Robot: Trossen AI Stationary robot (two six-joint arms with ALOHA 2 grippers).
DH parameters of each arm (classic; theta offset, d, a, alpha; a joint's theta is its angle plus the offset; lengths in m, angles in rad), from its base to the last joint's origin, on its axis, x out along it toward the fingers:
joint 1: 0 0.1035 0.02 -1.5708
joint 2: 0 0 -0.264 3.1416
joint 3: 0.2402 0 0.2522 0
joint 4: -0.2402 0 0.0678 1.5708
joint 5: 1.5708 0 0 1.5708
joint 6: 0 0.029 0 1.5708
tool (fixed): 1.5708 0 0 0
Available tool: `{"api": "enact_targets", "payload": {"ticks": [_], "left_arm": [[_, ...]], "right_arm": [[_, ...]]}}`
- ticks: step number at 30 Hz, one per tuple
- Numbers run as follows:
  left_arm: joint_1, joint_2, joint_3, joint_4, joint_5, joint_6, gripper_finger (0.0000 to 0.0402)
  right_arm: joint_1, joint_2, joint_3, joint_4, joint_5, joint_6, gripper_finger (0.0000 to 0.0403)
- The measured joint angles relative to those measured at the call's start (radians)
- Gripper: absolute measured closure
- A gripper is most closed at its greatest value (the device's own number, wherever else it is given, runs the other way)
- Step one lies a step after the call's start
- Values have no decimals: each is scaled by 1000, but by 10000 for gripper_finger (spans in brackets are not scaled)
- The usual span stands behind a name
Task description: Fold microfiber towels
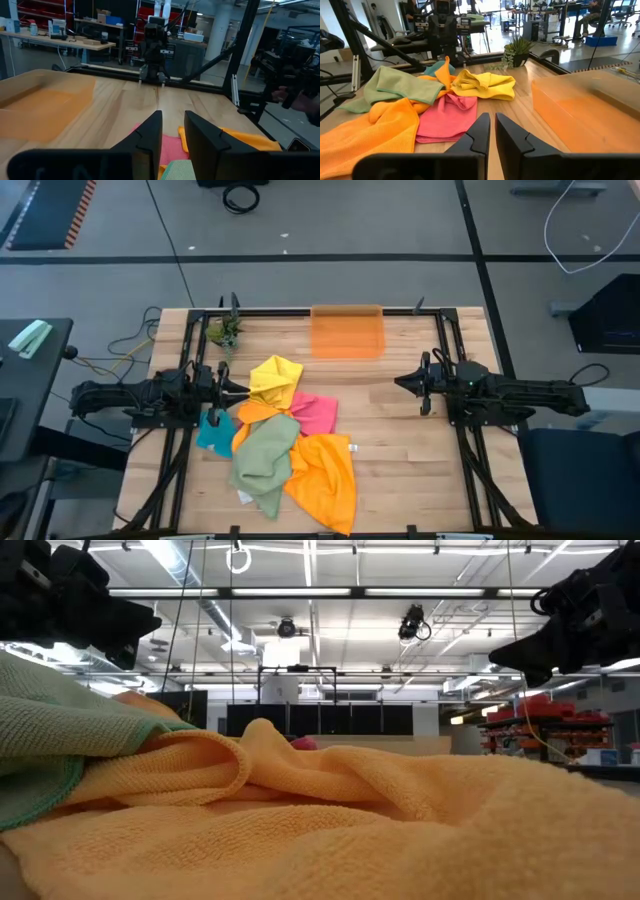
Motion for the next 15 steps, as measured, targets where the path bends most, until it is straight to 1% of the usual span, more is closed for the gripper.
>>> {"api": "enact_targets", "payload": {"ticks": [1,4,6,9,13,15], "left_arm": [[0,0,0,13,0,-15,313],[0,0,0,57,0,-126,317],[1,0,0,78,-5,-153,320],[3,1,0,87,-59,-203,321],[4,21,0,169,-81,-209,322],[4,59,4,171,-103,-224,323]], "right_arm": [[0,0,0,0,0,0,366],[0,0,0,1,0,0,366],[0,0,0,11,1,-20,366],[0,0,-1,47,1,-37,366],[0,-1,3,114,6,-35,366],[0,3,17,119,-1,-27,366]]}}
